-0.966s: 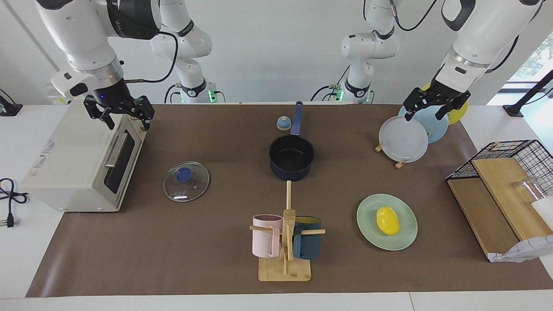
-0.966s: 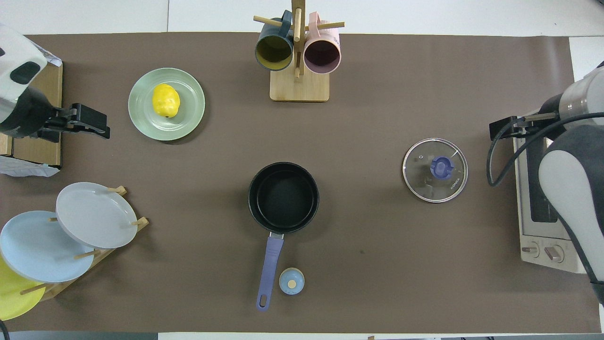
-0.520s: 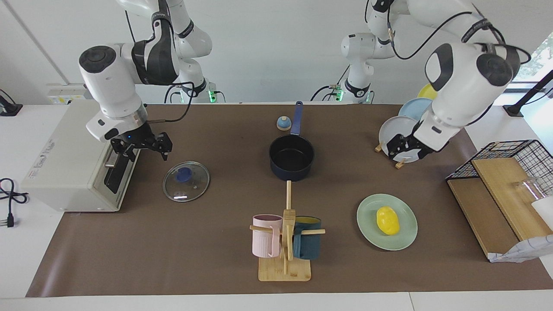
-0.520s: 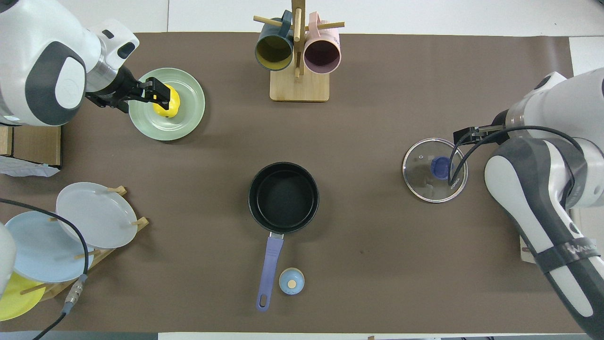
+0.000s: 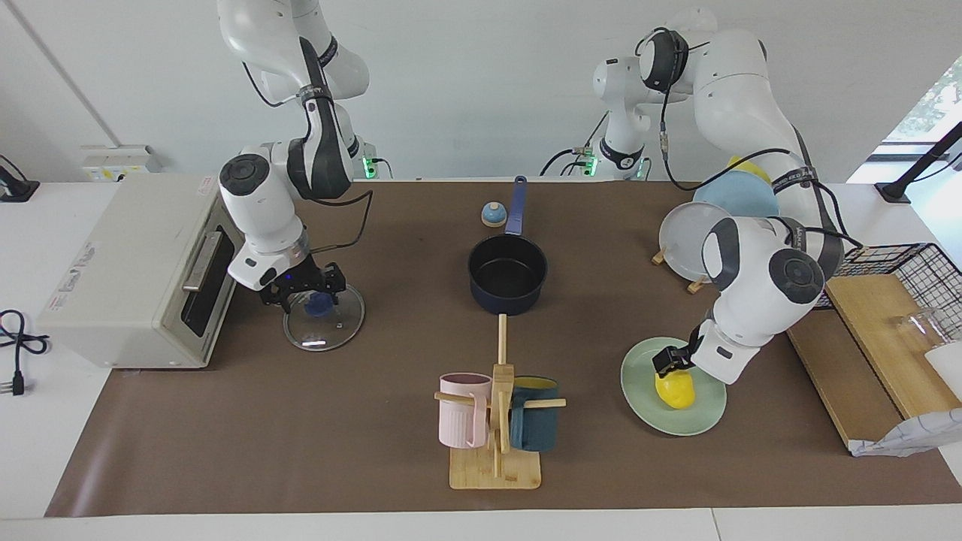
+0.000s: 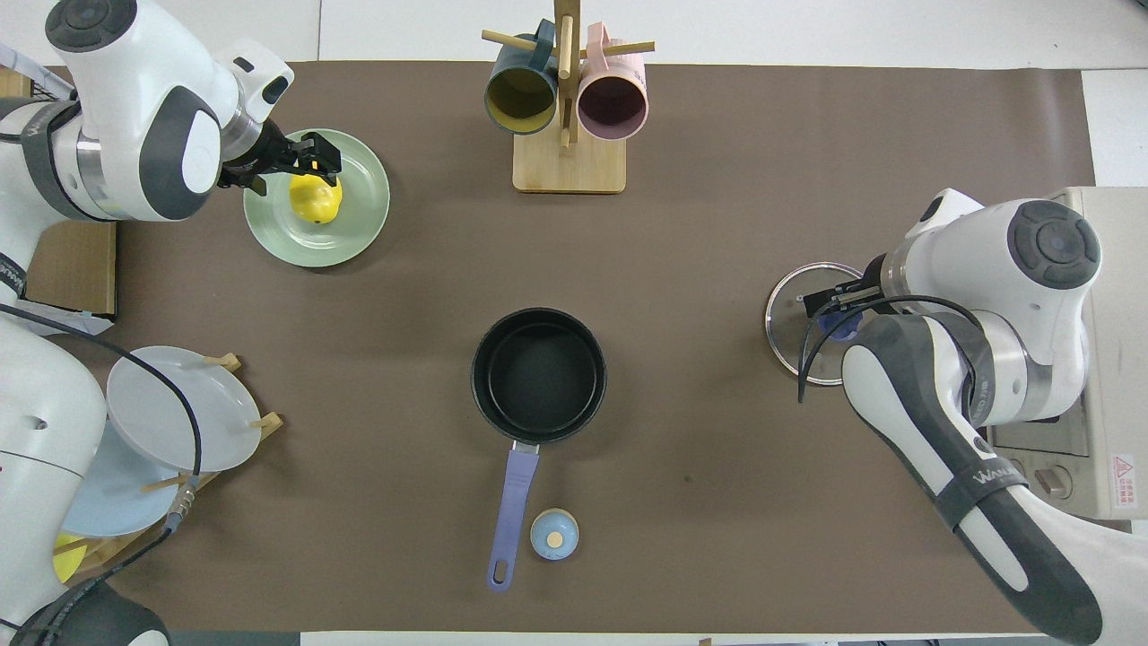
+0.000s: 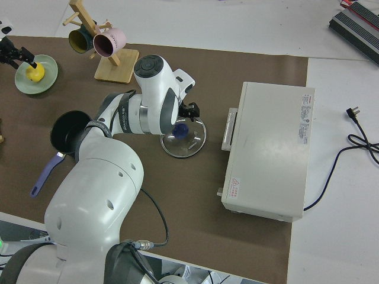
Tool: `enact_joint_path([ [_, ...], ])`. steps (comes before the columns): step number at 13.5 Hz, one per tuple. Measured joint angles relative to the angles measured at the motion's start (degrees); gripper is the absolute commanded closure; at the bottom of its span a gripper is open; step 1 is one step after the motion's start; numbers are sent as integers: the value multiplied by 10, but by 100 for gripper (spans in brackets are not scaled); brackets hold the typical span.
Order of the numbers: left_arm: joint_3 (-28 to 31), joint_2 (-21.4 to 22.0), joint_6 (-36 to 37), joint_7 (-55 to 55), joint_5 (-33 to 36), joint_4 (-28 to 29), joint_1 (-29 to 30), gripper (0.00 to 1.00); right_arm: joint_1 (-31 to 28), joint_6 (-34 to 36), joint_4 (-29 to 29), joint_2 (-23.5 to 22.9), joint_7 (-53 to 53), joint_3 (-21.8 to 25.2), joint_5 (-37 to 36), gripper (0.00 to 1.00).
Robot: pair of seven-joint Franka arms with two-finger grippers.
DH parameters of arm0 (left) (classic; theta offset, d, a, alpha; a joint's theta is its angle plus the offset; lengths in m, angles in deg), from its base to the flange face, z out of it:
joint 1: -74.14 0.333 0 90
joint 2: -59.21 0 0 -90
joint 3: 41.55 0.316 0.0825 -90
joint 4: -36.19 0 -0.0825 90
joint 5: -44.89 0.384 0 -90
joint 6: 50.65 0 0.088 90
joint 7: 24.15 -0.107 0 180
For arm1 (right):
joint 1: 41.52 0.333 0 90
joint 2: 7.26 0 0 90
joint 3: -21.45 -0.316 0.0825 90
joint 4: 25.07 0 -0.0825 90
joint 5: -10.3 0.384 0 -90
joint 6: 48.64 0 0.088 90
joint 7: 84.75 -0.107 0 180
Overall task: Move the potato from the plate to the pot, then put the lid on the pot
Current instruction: 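Grasp the yellow potato with the left gripper while the right gripper reaches the lid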
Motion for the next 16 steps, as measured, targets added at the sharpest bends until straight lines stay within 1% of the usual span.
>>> enact_joint_path([
  [3, 0, -4, -34, 31, 4, 9, -1, 0, -1, -24, 15, -9, 29, 1, 0, 0],
  [6, 0, -11, -67, 55, 6, 26, -2, 0, -1, -27, 26, -14, 30, 1, 0, 0],
  [9, 0, -11, -84, 63, 12, 42, -2, 0, 0, -27, 28, -14, 32, 1, 0, 0],
  [10, 0, -11, -87, 68, 13, 46, -2, 3, 0, -27, 28, -14, 37, 1, 0, 4],
  [11, 0, -11, -89, 74, 14, 49, -3, 18, 0, -27, 28, -14, 45, 1, 0, 11],
  [12, 1, -11, -89, 80, 15, 50, -5, 53, 0, -27, 28, -14, 49, 1, 0, 18],
  [13, 2, -11, -89, 87, 20, 50, -9, 100, 1, -27, 28, -14, 51, 1, 0, 28],
  [14, 2, -11, -89, 90, 23, 50, -11, 100, 3, -27, 28, -14, 51, 1, 0, 38],
  [16, 3, -9, -89, 91, 24, 50, -14, 100, 6, -27, 28, -13, 51, 0, 0, 61],
])
